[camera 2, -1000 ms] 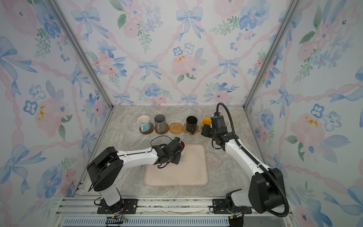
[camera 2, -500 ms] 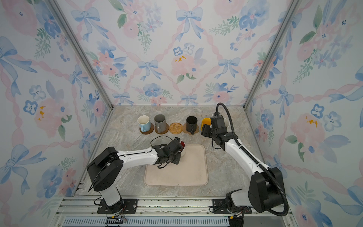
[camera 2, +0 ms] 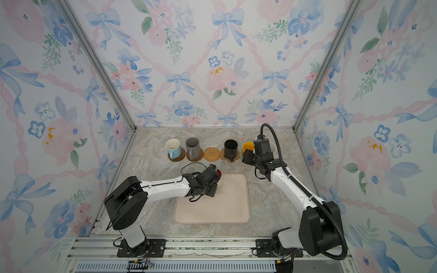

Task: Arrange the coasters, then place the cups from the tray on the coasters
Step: 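Lift the red-lined mug with the left gripper and carry it toward the rattan coaster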

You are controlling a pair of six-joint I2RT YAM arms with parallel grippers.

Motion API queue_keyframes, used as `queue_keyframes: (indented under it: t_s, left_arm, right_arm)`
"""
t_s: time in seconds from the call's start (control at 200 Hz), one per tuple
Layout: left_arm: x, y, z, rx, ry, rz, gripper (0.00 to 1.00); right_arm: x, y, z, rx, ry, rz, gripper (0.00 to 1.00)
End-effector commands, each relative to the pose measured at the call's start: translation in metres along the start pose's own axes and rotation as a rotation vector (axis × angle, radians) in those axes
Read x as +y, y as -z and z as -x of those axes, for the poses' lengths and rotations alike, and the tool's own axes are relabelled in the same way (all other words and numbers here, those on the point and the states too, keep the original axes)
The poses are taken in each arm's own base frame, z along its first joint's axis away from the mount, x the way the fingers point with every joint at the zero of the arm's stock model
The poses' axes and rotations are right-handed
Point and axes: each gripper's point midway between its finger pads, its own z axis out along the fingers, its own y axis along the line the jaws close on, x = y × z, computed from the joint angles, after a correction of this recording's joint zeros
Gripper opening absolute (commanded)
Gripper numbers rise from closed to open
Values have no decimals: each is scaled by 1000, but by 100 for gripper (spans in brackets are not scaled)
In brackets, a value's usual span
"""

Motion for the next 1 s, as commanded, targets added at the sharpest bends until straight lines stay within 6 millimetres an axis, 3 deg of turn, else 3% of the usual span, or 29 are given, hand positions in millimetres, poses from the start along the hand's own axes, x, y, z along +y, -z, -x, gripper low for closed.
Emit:
queue_keyframes:
  t_s: [0.0, 0.69, 0.995]
  left_arm:
    - [-1, 20, 39, -105, 2, -4, 0]
    - [37, 20, 135, -242, -12, 105, 0]
    - [61, 10, 167, -271, 23, 148, 0]
  right_arm:
    - [-1, 4, 9, -25, -16, 9, 68]
    - [-14, 6, 9, -27, -31, -13, 68]
    - [-21, 7, 8, -27, -43, -20, 68]
